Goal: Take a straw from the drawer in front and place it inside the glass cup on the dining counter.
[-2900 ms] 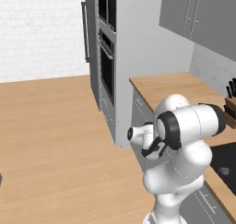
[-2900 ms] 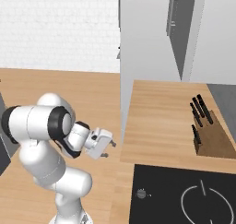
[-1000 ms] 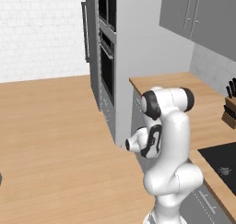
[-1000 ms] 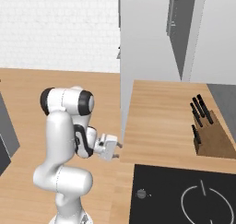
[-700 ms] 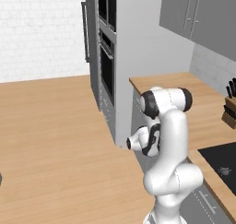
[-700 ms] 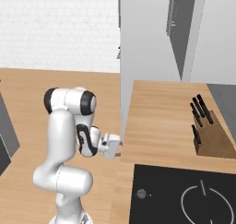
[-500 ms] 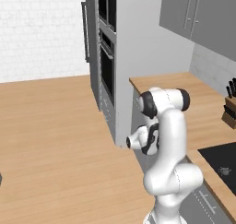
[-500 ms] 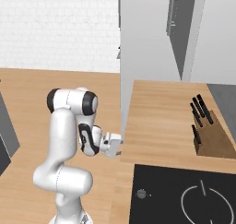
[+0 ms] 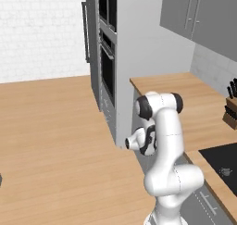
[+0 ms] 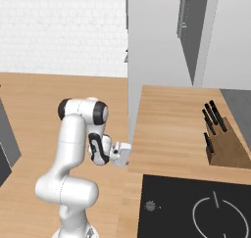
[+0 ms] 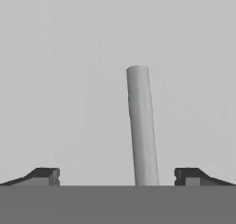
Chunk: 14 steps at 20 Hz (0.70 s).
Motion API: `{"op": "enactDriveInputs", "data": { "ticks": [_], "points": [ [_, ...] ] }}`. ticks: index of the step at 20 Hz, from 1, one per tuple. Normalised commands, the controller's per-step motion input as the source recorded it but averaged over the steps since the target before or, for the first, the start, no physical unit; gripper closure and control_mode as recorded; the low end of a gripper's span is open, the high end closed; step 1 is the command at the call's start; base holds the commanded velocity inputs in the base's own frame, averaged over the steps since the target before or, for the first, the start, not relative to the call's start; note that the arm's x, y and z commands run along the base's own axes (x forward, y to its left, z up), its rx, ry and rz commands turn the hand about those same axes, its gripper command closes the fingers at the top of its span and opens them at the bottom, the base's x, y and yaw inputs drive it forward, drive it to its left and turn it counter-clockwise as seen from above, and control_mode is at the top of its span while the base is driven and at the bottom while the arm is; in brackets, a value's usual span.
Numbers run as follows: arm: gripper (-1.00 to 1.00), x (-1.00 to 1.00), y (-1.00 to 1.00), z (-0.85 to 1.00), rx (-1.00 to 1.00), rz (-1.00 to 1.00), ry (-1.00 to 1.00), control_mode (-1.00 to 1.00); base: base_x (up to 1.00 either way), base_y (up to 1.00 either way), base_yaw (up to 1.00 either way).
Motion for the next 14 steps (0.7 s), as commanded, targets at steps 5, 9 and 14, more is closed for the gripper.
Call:
{"op": "enactDriveInputs", "data": {
  "ticks": [5,9,14],
  "points": [
    [-1.0,0.3,-0.08,-0.28,0.0,0.0,-0.03,-1.0,0.0,0.0,0.0],
    [-1.0,0.06,-0.24,-0.03,-0.02,0.0,-0.12,-1.0,0.0,0.0,0.0],
    [-1.0,0.13,-0.29,-0.08,0.0,0.0,-0.06,-1.0,0.0,0.0,0.0]
  ]
}}
